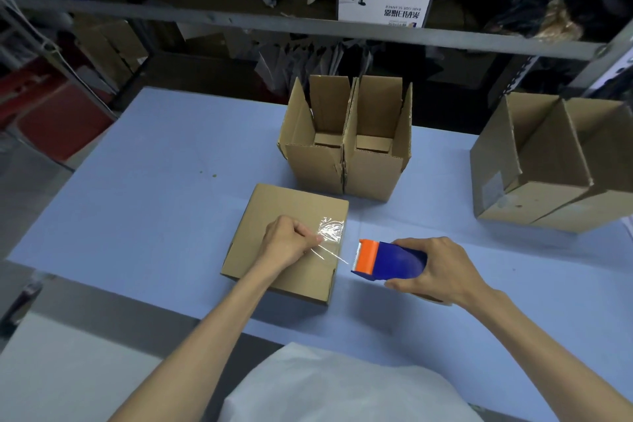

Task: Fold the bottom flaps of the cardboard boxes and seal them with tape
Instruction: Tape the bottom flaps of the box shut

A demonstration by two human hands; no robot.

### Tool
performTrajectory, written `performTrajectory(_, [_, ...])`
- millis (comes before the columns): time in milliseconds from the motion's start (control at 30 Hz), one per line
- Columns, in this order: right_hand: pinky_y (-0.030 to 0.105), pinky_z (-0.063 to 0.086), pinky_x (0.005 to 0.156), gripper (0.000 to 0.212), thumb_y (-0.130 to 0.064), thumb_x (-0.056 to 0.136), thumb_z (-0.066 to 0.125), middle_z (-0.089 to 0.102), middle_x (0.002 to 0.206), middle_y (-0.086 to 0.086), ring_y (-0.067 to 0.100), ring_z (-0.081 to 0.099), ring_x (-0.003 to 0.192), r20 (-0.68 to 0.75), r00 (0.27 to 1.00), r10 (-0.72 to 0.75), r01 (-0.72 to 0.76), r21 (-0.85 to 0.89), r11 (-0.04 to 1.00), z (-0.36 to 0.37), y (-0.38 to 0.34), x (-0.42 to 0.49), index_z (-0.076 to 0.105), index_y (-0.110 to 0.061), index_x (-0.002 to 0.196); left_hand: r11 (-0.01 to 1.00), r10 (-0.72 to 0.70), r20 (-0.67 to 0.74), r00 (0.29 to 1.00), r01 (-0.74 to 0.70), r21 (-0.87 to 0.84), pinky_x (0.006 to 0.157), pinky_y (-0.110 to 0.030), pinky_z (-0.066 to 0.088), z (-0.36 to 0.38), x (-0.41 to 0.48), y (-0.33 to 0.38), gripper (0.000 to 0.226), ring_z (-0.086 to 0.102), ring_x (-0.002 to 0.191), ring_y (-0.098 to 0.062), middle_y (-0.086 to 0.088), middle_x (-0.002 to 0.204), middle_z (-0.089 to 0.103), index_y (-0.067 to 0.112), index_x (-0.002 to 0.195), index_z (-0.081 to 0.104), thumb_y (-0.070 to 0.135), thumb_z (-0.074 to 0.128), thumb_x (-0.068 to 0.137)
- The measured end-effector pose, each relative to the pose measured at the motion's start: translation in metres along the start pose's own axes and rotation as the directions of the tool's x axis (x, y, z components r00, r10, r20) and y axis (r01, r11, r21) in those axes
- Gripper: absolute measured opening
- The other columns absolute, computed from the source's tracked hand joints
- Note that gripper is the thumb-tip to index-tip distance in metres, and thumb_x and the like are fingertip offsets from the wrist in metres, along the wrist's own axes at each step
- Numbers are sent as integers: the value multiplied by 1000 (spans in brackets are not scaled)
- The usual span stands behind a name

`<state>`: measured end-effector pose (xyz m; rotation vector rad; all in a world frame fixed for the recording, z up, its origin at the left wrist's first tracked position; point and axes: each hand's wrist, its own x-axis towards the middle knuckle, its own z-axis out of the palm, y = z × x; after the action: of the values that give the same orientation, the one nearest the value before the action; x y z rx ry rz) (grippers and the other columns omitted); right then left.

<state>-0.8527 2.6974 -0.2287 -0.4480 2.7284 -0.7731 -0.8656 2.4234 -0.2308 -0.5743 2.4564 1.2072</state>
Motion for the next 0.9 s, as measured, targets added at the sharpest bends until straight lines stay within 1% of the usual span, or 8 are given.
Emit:
performTrajectory(133, [8, 41, 59, 68, -75, 52, 64, 69, 92, -21, 3, 58, 74, 3, 1000, 10, -10, -27, 1000, 4, 0, 2, 62, -36, 107, 998, 41, -30, 999, -40, 57, 66, -26, 47, 5, 2, -2, 26, 60, 68, -17, 8, 62, 62, 20, 57, 63, 28, 81, 74])
performTrajectory(233, [10, 42, 59, 66, -75, 52, 65, 68, 90, -21, 6, 60, 77, 23, 1000, 18, -17, -47, 999, 5, 1, 2, 61, -37, 106, 990, 74, -33, 997, -70, 126, 66, -22, 42, 8, 2, -3, 33, 64, 77, -17, 12, 61, 62, 21, 49, 58, 24, 80, 73])
performTrajectory(333, [12, 43, 61, 64, -71, 56, 70, 68, 93, -20, 7, 60, 81, 64, 998, 6, -2, -64, 998, 5, 0, 5, 59, -36, 109, 969, 124, -39, 992, -112, 222, 67, -23, 43, 12, 1, -4, 34, 65, 81, -18, 7, 68, 66, 21, 51, 57, 26, 81, 73])
performTrajectory(433, [7, 35, 58, 62, -68, 60, 72, 68, 93, -18, 4, 56, 77, 79, 997, -15, 25, -127, 992, 3, -1, 11, 60, -35, 111, 931, 173, -47, 984, -148, 334, 71, -29, 49, 12, 2, -3, 27, 64, 84, -25, -3, 82, 70, 16, 63, 63, 32, 80, 77])
performTrajectory(600, [14, 41, 58, 63, -70, 58, 68, 70, 92, -14, 9, 60, 79, 86, 996, -10, 25, -174, 984, 2, -3, 16, 62, -34, 110, 879, 222, -28, 975, -188, 439, 78, -41, 51, 13, -2, -5, 29, 60, 90, -32, -8, 91, 68, 10, 84, 64, 38, 71, 85])
performTrajectory(767, [9, 33, 55, 69, -69, 60, 70, 70, 102, -12, 6, 54, 80, 91, 996, -18, 37, -206, 978, 2, -4, 24, 60, -32, 118, 846, 217, -123, 968, -124, 519, 72, -36, 47, 20, -7, -5, 36, 61, 90, -32, -6, 95, 65, 8, 95, 60, 44, 64, 89])
performTrajectory(833, [11, 34, 56, 72, -69, 61, 70, 69, 106, -12, 8, 57, 85, 93, 996, -20, 40, -224, 974, 1, -5, 27, 58, -31, 121, 834, 226, -159, 961, -107, 541, 71, -35, 45, 23, -9, -5, 35, 62, 92, -32, -6, 100, 61, 10, 100, 59, 43, 62, 89])
performTrajectory(900, [16, 38, 60, 74, -69, 62, 71, 69, 108, -10, 11, 60, 91, 99, 995, -19, 42, -236, 971, 0, -6, 30, 58, -29, 123, 828, 201, -187, 961, -65, 557, 69, -35, 43, 24, -10, -6, 46, 62, 92, -32, -7, 109, 53, 13, 116, 51, 47, 63, 87])
